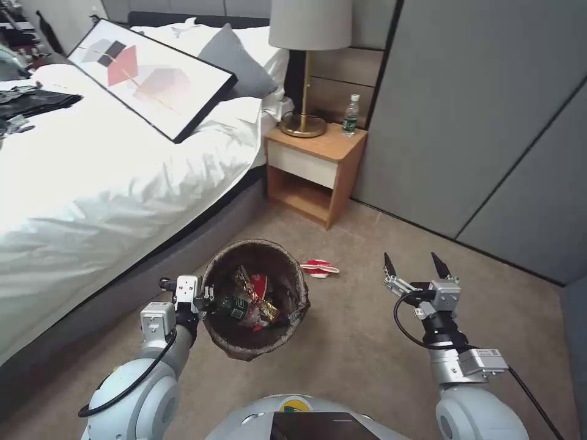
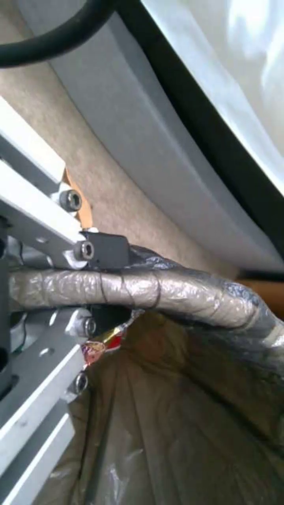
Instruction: Pick up the trash bin, then pick up the garbage from the floor and place it into the trash bin.
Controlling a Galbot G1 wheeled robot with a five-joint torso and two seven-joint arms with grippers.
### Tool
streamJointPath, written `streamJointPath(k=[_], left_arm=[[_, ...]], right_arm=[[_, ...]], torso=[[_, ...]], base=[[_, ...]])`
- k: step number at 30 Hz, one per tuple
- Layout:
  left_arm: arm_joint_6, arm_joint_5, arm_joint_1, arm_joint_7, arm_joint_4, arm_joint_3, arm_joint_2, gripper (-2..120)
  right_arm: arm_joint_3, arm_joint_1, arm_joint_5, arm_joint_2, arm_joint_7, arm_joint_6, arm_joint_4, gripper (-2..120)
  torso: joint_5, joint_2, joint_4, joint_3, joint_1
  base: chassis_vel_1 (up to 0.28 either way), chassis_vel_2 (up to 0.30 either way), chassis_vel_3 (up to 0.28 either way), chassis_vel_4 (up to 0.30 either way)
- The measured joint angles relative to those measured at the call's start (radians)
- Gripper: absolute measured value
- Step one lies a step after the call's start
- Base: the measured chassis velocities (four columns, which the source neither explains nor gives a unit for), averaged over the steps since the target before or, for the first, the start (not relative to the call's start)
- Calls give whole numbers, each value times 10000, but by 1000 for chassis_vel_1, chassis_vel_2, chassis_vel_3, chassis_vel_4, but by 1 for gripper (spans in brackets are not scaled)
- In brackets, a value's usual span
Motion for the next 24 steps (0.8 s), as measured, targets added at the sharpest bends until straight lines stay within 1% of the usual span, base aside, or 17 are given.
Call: streamJointPath(k=[10, 12, 15, 20, 24], left_arm=[[-22, 3, 5, 8, 0, 0, 6, 2], [-52, 13, 7, 42, 0, -1, 6, 2], [-84, 40, 8, 132, 0, 1, 1, 2], [-124, 52, 11, 144, 0, -6, -9, 2], [-134, 59, 13, 138, 0, -6, -23, 2]], right_arm=[[-1, 9, 23, -26, 22, -29, -9, 100], [0, 11, 30, -26, 23, -32, -11, 100], [13, 14, 49, -30, 28, -43, -15, 100], [45, 39, 123, -48, 37, -75, -19, 100], [71, 41, 158, -49, 41, -89, -18, 100]], torso=[[1, 0, 1, 0, 0], [0, 0, 1, 0, 0], [0, 0, -5, 0, 0], [0, 0, 0, 0, 0], [1, 0, -1, 0, 0]], base=[[53, 58, 63, 65], [0, 0, 0, 0], [0, 0, 0, 0], [0, 0, 0, 0], [0, 0, 0, 0]])
